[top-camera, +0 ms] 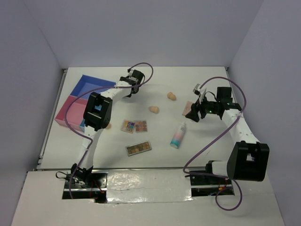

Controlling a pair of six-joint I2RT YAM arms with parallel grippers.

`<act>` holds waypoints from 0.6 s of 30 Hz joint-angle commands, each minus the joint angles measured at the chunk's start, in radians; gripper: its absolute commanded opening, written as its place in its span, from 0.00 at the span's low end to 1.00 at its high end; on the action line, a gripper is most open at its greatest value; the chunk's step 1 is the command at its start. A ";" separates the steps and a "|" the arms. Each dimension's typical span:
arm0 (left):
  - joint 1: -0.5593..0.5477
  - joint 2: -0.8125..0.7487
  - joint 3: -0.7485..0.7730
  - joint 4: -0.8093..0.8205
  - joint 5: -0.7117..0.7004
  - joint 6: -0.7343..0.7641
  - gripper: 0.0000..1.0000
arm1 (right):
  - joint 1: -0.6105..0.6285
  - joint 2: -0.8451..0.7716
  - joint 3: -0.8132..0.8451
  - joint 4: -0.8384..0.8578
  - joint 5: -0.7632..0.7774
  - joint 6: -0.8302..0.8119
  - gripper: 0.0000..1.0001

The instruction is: Organize the makeup

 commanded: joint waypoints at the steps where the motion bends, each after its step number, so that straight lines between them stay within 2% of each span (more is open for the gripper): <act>1: 0.001 0.032 0.024 0.014 -0.010 -0.002 0.55 | 0.005 0.017 0.050 -0.003 -0.029 -0.008 0.72; 8: 0.022 0.039 0.036 0.018 0.017 -0.020 0.46 | 0.005 0.016 0.050 -0.007 -0.041 -0.001 0.72; 11: 0.022 0.028 0.028 0.028 0.037 -0.020 0.38 | 0.007 0.014 0.041 -0.007 -0.046 0.000 0.72; 12: 0.024 0.026 0.027 0.033 0.045 -0.025 0.32 | 0.005 0.013 0.039 -0.007 -0.047 0.002 0.72; 18: 0.008 -0.030 -0.016 0.074 0.132 -0.023 0.11 | 0.005 0.013 0.028 -0.015 -0.056 0.006 0.72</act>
